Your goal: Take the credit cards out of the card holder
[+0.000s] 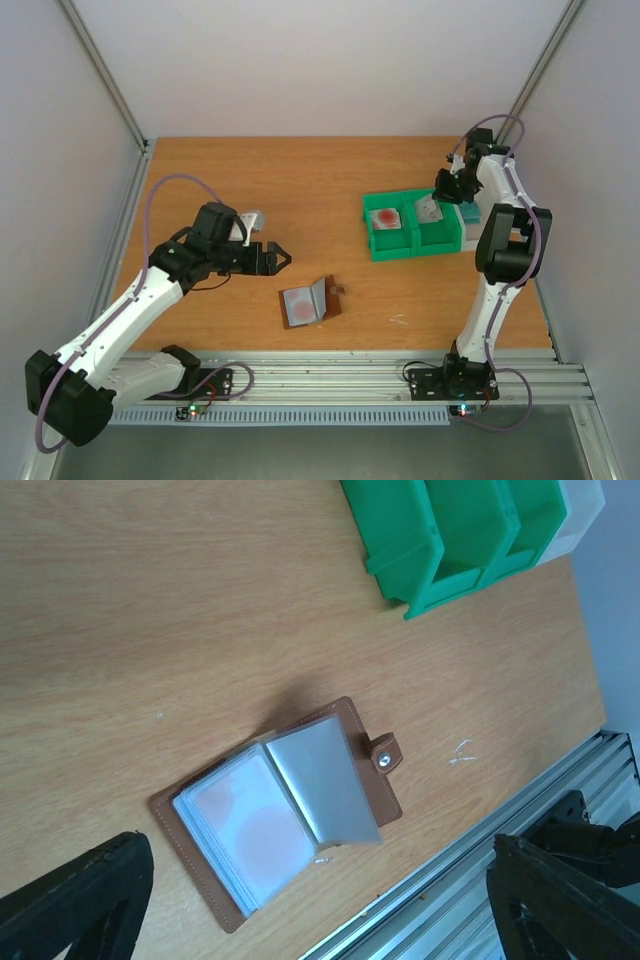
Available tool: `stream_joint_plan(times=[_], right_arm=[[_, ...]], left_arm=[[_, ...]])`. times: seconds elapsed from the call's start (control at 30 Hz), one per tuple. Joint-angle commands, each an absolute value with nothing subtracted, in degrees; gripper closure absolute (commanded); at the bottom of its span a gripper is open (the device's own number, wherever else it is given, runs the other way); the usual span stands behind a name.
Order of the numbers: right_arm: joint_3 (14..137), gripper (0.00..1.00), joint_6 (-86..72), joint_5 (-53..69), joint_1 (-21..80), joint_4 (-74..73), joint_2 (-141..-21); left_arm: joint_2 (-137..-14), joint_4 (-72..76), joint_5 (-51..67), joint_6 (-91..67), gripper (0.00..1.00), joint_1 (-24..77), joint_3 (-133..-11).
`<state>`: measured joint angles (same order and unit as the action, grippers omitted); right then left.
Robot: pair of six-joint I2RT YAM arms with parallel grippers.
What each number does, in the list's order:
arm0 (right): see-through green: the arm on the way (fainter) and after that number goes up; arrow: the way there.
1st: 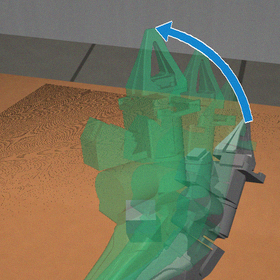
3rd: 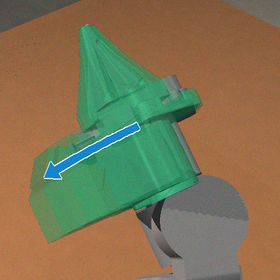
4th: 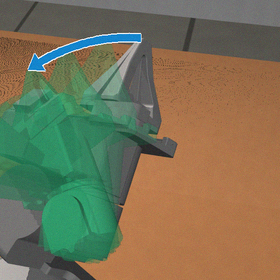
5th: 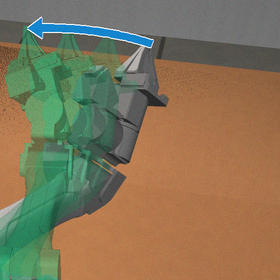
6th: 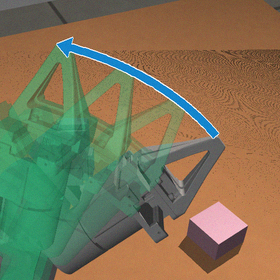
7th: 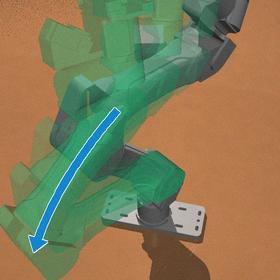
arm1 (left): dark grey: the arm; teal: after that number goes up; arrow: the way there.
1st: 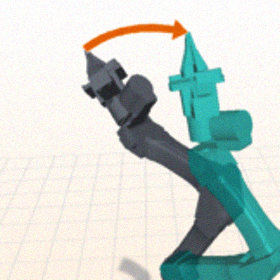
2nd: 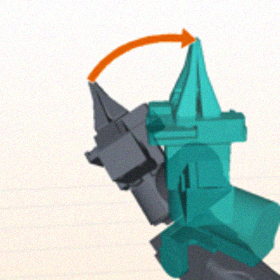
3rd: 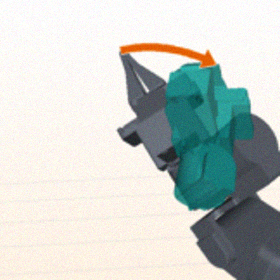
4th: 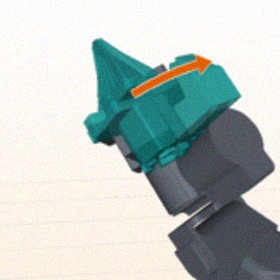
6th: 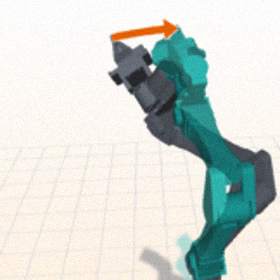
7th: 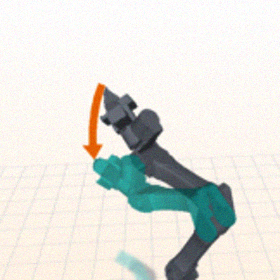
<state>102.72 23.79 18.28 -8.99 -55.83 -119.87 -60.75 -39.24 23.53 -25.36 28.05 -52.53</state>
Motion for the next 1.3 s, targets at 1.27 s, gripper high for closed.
stream_joint_plan(times=[1.27], right_arm=[[89.5,0.85,9.5,22.8,-5.0,-51.1,-104.5]], left_arm=[[-61.9,-31.9,21.6,-32.3,0.16,28.2,-40.7]])
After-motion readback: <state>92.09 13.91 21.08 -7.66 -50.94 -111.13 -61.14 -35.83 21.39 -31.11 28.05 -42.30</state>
